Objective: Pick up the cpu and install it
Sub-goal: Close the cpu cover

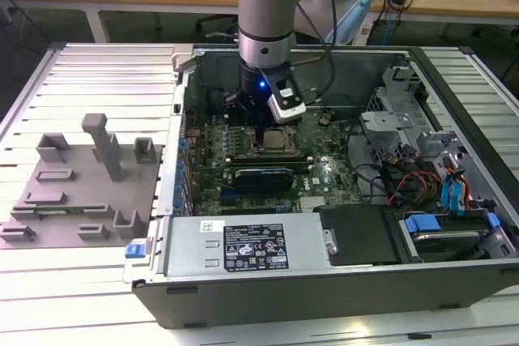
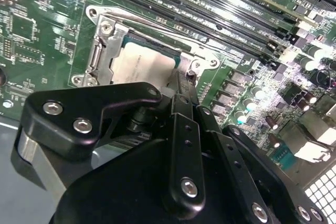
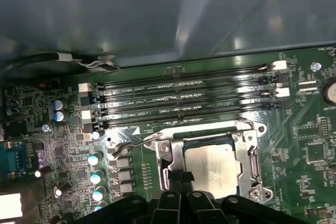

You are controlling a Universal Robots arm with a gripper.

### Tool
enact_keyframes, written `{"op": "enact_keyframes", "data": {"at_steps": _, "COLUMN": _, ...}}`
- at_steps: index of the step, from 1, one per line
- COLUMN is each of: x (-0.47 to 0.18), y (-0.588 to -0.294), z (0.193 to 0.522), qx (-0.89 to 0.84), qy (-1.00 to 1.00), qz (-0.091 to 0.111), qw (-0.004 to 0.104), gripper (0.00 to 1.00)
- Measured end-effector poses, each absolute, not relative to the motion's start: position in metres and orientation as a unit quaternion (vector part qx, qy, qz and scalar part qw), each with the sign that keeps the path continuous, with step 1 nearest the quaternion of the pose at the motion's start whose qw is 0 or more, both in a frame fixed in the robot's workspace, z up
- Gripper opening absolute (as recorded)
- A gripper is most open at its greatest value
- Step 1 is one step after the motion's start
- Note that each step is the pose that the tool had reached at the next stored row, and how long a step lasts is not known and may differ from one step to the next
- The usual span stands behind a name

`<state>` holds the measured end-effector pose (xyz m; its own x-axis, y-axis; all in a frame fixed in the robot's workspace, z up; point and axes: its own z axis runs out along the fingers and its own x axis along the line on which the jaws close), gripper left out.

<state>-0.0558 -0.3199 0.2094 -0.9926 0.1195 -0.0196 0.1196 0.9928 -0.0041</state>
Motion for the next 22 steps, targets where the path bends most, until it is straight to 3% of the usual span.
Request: {"op": "enact_keyframes", "data": {"at_steps": 22, "x": -0.0569, "y": -0.3199, "z": 0.2031, "qx": 0.019, "qy": 1.0, "qz": -0.002, "qw": 0.01, "gripper": 0.11}}
